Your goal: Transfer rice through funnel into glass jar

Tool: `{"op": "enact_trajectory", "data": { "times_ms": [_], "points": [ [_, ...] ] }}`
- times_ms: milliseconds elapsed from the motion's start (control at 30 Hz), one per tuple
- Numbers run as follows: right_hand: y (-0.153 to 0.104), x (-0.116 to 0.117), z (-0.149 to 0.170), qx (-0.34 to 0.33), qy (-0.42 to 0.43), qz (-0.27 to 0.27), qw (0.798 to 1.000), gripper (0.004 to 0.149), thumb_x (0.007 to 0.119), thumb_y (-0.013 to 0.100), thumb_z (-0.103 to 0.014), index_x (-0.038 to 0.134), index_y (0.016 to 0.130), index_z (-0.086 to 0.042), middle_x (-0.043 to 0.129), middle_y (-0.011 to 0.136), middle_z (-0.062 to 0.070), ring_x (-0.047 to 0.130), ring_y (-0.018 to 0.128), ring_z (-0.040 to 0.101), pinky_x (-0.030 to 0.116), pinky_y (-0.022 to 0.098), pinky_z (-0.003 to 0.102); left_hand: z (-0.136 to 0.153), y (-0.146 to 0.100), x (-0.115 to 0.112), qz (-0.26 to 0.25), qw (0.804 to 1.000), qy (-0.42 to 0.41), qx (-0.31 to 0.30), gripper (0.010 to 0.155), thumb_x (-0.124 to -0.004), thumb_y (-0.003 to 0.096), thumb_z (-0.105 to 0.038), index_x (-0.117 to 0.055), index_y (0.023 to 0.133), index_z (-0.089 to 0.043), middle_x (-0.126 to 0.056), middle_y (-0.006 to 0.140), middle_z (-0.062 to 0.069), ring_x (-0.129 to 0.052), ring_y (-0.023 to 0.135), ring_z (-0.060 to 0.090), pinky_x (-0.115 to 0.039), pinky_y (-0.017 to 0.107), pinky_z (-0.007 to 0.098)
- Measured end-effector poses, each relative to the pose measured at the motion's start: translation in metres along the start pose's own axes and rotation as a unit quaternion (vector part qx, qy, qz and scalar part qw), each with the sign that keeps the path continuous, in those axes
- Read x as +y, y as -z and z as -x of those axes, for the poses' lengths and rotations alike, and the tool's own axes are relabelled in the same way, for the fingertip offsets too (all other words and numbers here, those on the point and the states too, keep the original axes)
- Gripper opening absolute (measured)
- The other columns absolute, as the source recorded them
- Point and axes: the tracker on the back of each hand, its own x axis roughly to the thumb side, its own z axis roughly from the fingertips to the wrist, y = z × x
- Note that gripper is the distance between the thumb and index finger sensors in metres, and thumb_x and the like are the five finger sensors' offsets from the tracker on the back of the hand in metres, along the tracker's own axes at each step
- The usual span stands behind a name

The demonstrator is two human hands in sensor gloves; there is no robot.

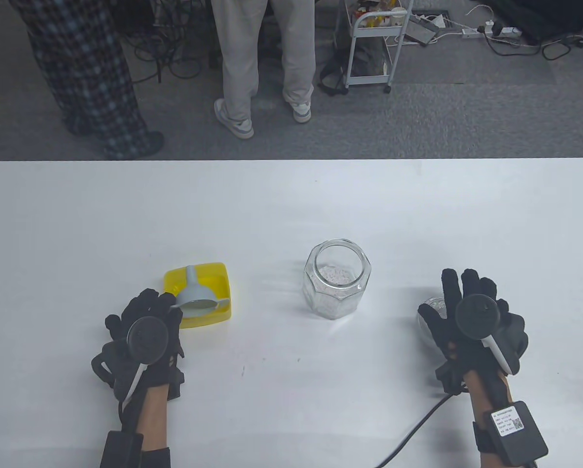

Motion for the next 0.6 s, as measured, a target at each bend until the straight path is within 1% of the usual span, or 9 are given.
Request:
{"op": "enact_trajectory", "data": {
  "times_ms": [167,400,467,533,567,600],
  "points": [
    [0.000,0.001,-0.001,0.001,-0.001,-0.006,1.000,0.082,0.077,0.037,-0.066,0.039,0.105,-0.039,0.034,0.119,0.009,0.032,0.109,0.046,0.034,0.071,0.073,0.002,0.002,-0.009,0.022,1.000,-0.010,0.010,0.046,-0.090,0.0528,-0.046,-0.079,0.097,-0.042,-0.072,0.116,0.006,-0.076,0.108,0.037,-0.052,0.074,0.076],
    [-0.001,0.001,-0.001,0.004,-0.001,-0.012,1.000,0.082,0.077,0.037,-0.067,0.040,0.105,-0.040,0.034,0.119,0.009,0.031,0.109,0.046,0.034,0.071,0.073,0.003,0.002,-0.010,0.028,0.999,-0.021,0.018,0.048,-0.087,0.0549,-0.047,-0.077,0.101,-0.039,-0.067,0.119,0.009,-0.072,0.110,0.040,-0.051,0.074,0.076],
    [-0.001,0.000,-0.001,0.006,-0.001,-0.014,1.000,0.082,0.077,0.037,-0.067,0.039,0.105,-0.040,0.034,0.119,0.009,0.031,0.109,0.046,0.034,0.071,0.073,0.001,0.001,-0.006,0.026,0.999,-0.032,0.014,0.055,-0.087,0.0547,-0.051,-0.072,0.106,-0.037,-0.063,0.121,0.011,-0.068,0.111,0.043,-0.050,0.073,0.076],
    [0.000,0.000,-0.001,0.009,-0.002,-0.016,1.000,0.082,0.077,0.037,-0.067,0.039,0.105,-0.041,0.034,0.119,0.009,0.031,0.109,0.047,0.034,0.071,0.073,-0.007,-0.003,-0.002,0.015,0.999,-0.040,0.006,0.068,-0.085,0.0543,-0.056,-0.059,0.113,-0.033,-0.055,0.123,0.014,-0.063,0.112,0.045,-0.049,0.073,0.076],
    [0.000,0.000,-0.001,0.011,-0.002,-0.017,1.000,0.082,0.077,0.037,-0.067,0.039,0.105,-0.041,0.034,0.119,0.009,0.031,0.109,0.046,0.034,0.071,0.073,-0.017,-0.007,0.001,0.001,0.999,-0.042,-0.010,0.072,-0.084,0.0544,-0.058,-0.055,0.115,-0.031,-0.051,0.123,0.015,-0.061,0.112,0.046,-0.048,0.073,0.076],
    [0.000,0.000,0.000,0.015,-0.001,-0.019,1.000,0.082,0.077,0.037,-0.067,0.039,0.105,-0.041,0.034,0.119,0.010,0.031,0.109,0.047,0.034,0.071,0.073,-0.030,-0.012,0.003,-0.009,0.998,-0.037,-0.040,0.075,-0.083,0.0540,-0.060,-0.052,0.116,-0.031,-0.049,0.124,0.016,-0.058,0.113,0.047,-0.048,0.073,0.076]
  ]
}}
